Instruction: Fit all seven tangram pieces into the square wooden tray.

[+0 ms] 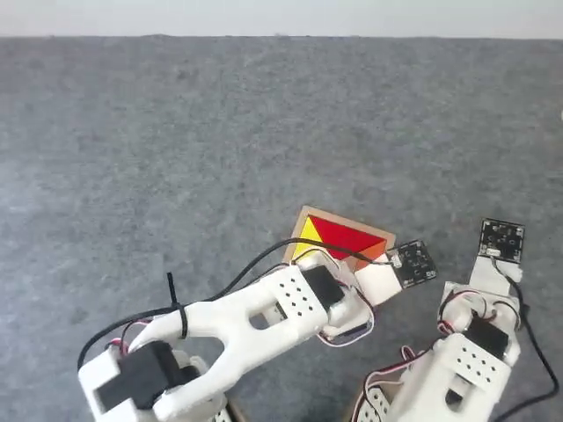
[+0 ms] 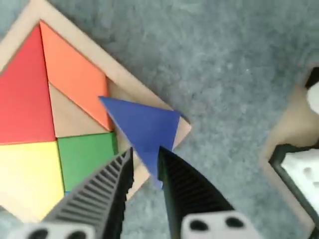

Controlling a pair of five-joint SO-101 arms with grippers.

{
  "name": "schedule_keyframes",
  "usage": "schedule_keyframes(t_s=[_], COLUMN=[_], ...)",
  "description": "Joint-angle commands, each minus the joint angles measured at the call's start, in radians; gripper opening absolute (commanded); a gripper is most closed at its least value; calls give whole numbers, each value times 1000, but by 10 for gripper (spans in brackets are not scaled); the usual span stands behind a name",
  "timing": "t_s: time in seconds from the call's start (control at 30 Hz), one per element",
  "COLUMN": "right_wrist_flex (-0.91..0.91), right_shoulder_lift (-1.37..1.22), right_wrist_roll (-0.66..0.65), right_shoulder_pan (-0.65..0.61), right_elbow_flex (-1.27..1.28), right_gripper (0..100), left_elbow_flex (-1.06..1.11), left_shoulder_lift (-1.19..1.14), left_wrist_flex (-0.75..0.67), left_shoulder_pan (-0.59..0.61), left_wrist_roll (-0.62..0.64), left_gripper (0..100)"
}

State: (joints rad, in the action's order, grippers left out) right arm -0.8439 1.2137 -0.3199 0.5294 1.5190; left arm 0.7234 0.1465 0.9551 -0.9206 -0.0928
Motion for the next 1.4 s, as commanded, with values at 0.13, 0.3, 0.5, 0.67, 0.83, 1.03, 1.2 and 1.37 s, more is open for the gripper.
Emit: schedule_keyframes(t_s=[0.13,0.3,0.5,0.67,0.83,1.03,1.2,1.37], right_wrist_flex=[21,21,21,15,16,19,18,19], right_shoulder_lift=[19,19,19,19,19,19,19,19], right_wrist_roll=[8,6,5,5,3,3,3,3], right_shoulder_pan=[-12,-12,-12,-10,-10,-12,-12,-12], right_elbow_flex=[-49,-49,-49,-49,-49,-49,-49,-49], right_gripper=[342,342,342,342,342,342,342,342], left_elbow_flex=[-140,-151,-162,-185,-182,-183,-179,-176], left_shoulder_lift=[-160,-169,-175,-176,-166,-175,-176,-127], left_wrist_flex=[31,37,54,78,75,74,54,58], left_shoulder_pan=[6,8,54,135,137,126,124,123], left_wrist_roll=[-8,-17,-37,-58,-66,-66,-64,-44], left_gripper=[83,83,83,83,83,83,82,80])
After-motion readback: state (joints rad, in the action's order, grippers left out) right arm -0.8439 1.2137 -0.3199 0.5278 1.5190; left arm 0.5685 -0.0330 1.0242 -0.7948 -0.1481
